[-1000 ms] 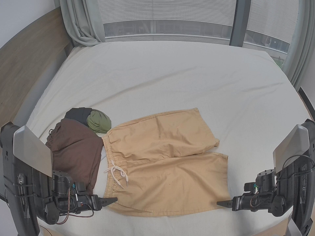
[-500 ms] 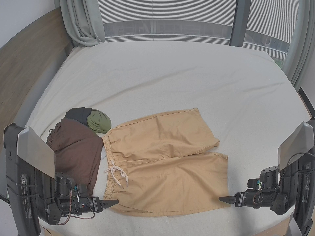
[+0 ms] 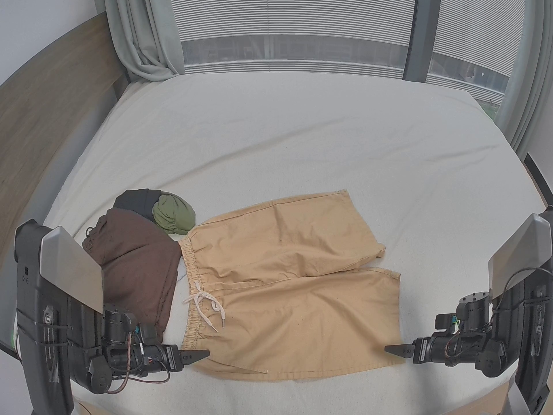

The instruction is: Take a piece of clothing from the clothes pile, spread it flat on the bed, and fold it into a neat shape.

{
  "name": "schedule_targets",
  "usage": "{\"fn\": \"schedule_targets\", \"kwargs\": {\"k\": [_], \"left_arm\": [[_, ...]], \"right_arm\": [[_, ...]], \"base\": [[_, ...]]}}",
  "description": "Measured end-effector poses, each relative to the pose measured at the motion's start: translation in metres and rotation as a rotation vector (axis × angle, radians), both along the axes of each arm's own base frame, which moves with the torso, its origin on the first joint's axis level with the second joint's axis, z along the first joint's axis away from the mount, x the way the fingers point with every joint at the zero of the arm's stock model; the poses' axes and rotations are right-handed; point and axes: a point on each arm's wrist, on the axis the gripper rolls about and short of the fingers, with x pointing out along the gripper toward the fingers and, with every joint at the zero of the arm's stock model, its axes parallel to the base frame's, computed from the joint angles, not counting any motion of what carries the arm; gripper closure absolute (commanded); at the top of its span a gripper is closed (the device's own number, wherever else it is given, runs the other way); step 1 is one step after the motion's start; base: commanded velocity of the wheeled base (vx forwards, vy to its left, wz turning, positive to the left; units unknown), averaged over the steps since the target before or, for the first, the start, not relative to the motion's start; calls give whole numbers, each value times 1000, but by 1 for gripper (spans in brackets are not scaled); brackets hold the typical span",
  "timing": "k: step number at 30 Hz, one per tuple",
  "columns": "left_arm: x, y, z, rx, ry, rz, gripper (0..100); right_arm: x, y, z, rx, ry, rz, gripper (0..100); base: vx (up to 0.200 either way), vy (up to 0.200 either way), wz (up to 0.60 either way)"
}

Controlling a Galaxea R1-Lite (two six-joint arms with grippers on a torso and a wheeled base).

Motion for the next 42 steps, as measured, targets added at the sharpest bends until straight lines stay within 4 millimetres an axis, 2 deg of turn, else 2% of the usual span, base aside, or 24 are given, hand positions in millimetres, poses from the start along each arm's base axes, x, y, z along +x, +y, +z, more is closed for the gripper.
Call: {"fn": "schedule_targets", "kwargs": {"k": [32, 33, 42], "left_arm": [[3, 0, -4, -1, 2, 5, 100], [3, 0, -4, -1, 2, 5, 100], [4, 0, -4, -1, 1, 4, 100]], "right_arm": [[-1, 10, -15, -10, 49, 46, 0], [-1, 11, -15, -9, 47, 47, 100], [0, 11, -17, -10, 48, 50, 100]], "base": [[0, 0, 0], [0, 0, 0], [0, 0, 0]]}}
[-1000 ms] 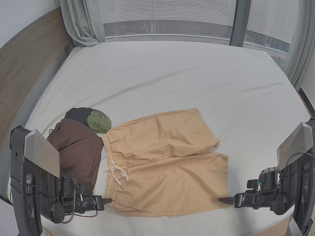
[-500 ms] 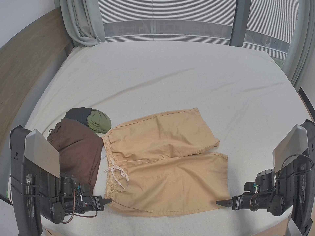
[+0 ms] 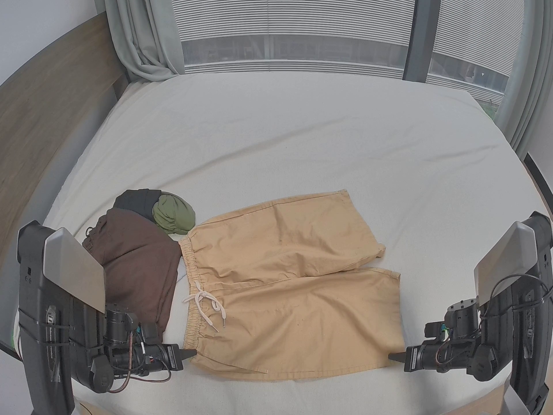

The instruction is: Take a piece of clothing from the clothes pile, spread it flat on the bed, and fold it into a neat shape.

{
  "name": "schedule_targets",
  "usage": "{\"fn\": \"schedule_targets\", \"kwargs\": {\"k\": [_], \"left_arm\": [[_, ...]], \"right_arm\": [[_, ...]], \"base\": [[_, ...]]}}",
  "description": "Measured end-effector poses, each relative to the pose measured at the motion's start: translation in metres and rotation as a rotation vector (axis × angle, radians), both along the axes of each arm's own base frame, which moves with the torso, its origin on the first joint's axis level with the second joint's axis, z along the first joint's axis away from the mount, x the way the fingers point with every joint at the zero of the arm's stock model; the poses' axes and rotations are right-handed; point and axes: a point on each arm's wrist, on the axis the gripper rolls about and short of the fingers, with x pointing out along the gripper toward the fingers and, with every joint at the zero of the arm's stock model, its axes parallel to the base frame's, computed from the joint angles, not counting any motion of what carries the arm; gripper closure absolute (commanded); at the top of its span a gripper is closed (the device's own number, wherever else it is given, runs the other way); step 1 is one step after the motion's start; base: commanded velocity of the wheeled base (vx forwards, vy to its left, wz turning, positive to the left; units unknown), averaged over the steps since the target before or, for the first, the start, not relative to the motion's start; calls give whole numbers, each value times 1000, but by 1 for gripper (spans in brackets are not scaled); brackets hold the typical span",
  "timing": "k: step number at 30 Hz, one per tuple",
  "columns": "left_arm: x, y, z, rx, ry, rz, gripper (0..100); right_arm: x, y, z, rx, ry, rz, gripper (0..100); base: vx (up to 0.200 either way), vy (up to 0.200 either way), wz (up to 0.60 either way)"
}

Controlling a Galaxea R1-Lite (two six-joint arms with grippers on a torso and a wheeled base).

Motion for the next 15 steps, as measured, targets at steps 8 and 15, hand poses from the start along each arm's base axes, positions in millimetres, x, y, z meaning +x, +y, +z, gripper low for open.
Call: {"fn": "schedule_targets", "kwargs": {"k": [8, 15], "left_arm": [[-1, 2, 1, -1, 0, 2, 100], [-10, 9, 9, -37, 19, -8, 100]], "right_arm": [[-5, -1, 0, -5, 20, 0, 100], [-7, -2, 0, -8, 30, -1, 100]], "base": [[0, 0, 0], [0, 0, 0]]}}
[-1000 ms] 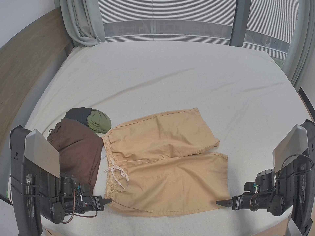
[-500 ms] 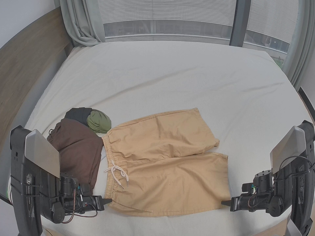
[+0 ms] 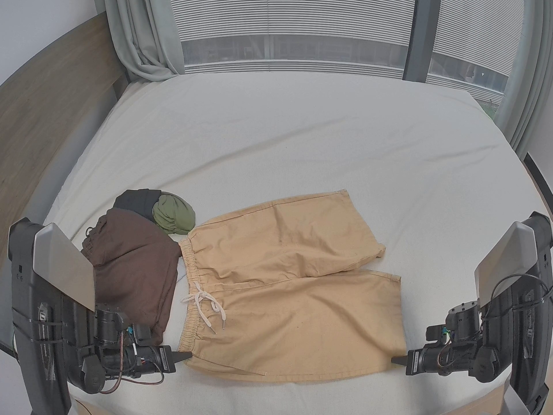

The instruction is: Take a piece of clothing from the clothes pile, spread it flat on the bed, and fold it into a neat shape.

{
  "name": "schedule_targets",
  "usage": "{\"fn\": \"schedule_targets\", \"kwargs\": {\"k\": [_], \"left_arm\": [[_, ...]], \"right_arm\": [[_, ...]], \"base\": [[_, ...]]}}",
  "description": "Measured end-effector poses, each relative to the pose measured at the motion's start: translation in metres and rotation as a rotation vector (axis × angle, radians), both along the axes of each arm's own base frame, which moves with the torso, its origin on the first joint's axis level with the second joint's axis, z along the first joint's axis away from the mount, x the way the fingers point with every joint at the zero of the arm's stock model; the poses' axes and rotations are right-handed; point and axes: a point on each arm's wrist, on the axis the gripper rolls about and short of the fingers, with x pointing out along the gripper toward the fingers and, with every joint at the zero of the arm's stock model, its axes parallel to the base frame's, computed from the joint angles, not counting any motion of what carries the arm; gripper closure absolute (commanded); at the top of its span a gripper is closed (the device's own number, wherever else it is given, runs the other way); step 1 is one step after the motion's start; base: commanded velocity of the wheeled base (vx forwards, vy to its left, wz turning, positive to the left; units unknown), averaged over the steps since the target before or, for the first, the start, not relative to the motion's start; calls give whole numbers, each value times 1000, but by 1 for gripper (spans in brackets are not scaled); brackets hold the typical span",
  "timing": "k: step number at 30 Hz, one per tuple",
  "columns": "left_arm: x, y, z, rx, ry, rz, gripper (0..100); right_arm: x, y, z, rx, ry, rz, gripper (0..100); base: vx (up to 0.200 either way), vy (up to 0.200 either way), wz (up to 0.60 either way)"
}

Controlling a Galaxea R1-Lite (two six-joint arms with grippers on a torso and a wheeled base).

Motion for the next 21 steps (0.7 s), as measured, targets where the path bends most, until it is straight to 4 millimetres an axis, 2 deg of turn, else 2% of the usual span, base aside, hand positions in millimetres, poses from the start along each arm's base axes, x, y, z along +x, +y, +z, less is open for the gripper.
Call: {"fn": "schedule_targets", "kwargs": {"k": [7, 21], "left_arm": [[-8, 4, 4, 4, 14, -11, 100], [-8, 4, 5, 13, -13, -52, 100]], "right_arm": [[-2, 1, -1, 1, 14, 11, 100], [-1, 4, 5, 26, -29, 85, 100]], "base": [[0, 0, 0], [0, 0, 0]]}}
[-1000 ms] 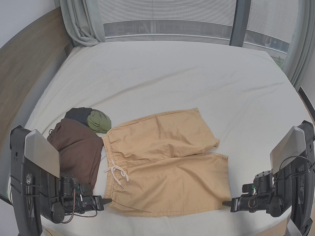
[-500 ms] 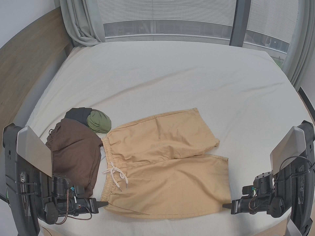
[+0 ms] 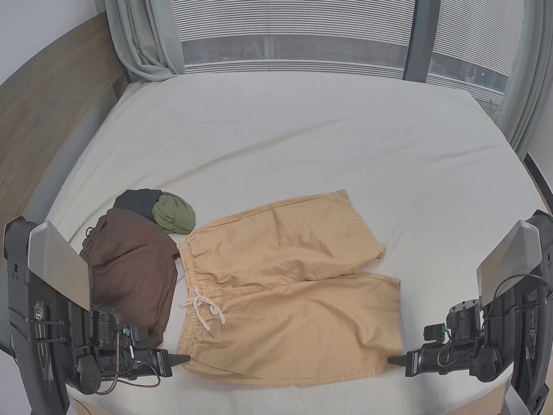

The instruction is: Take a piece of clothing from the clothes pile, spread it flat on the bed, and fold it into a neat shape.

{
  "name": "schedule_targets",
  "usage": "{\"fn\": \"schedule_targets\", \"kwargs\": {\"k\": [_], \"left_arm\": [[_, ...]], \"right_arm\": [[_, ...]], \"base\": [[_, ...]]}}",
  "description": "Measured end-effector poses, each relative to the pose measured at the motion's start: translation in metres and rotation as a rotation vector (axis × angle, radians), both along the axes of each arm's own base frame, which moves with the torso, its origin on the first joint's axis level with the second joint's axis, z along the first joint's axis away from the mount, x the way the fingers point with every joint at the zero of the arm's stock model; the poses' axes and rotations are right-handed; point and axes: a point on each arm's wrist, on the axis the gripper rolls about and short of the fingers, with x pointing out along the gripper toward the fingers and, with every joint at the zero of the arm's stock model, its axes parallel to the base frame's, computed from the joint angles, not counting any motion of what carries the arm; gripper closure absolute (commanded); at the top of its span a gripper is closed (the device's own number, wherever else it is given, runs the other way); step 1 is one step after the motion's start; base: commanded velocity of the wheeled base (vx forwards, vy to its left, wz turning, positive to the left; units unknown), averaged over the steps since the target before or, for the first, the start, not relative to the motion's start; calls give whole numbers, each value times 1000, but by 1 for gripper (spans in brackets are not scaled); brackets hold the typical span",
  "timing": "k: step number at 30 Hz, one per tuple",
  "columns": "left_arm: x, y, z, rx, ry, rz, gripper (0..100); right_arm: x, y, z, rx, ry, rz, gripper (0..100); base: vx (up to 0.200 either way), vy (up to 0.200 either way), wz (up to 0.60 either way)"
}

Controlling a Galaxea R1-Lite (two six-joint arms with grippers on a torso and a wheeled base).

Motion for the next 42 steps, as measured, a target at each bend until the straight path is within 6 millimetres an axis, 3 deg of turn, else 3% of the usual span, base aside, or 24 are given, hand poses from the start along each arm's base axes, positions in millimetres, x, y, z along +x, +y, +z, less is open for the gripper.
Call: {"fn": "schedule_targets", "kwargs": {"k": [7, 18, 42], "left_arm": [[5, 0, 10, -21, -61, -4, 100], [25, -4, 42, -140, -163, 73, 100], [41, -3, 56, -195, -221, 139, 100]], "right_arm": [[5, -1, 25, 85, -101, 37, 100], [8, -8, 72, 188, -283, 37, 100], [46, -5, 100, 274, -450, -18, 100]], "base": [[0, 0, 0], [0, 0, 0], [0, 0, 0]]}}
